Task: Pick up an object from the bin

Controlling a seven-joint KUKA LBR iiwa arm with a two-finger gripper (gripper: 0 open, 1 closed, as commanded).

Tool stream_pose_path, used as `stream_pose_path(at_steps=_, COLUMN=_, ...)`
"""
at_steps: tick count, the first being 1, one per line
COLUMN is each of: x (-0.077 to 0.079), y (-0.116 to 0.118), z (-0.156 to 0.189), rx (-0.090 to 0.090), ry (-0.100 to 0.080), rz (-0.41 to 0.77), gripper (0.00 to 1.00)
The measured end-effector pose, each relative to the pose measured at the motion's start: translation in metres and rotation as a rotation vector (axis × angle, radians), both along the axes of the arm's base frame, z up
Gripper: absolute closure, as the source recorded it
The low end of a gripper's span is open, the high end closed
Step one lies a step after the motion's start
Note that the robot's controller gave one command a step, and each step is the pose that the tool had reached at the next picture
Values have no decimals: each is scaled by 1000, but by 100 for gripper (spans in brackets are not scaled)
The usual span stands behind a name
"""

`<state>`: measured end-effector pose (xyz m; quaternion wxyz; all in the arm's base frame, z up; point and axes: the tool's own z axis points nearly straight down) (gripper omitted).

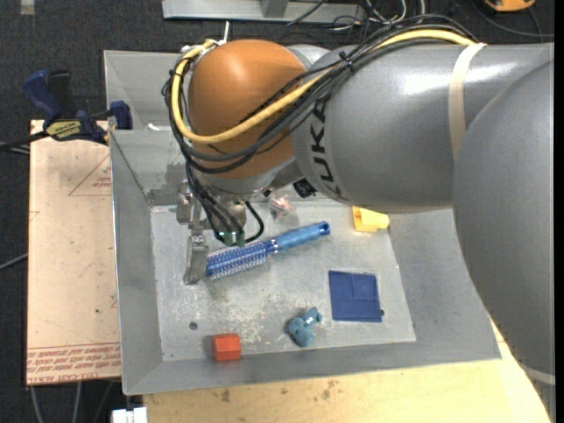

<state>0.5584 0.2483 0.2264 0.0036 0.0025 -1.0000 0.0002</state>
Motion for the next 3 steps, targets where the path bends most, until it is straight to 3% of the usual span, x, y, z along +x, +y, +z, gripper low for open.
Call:
stream_pose_path(at_steps=1, x=26, y=-99, z=-160, rx=0, ry=-3, rz=250, gripper=0)
stream_pose_path(at_steps=2, x=23, y=-105, z=-125, rx=3, ry=-11, rz=163, gripper=0)
stream_pose_path(at_steps=3, x=22, y=-126, z=-109, rx=2, ry=-10, rz=80, gripper=0)
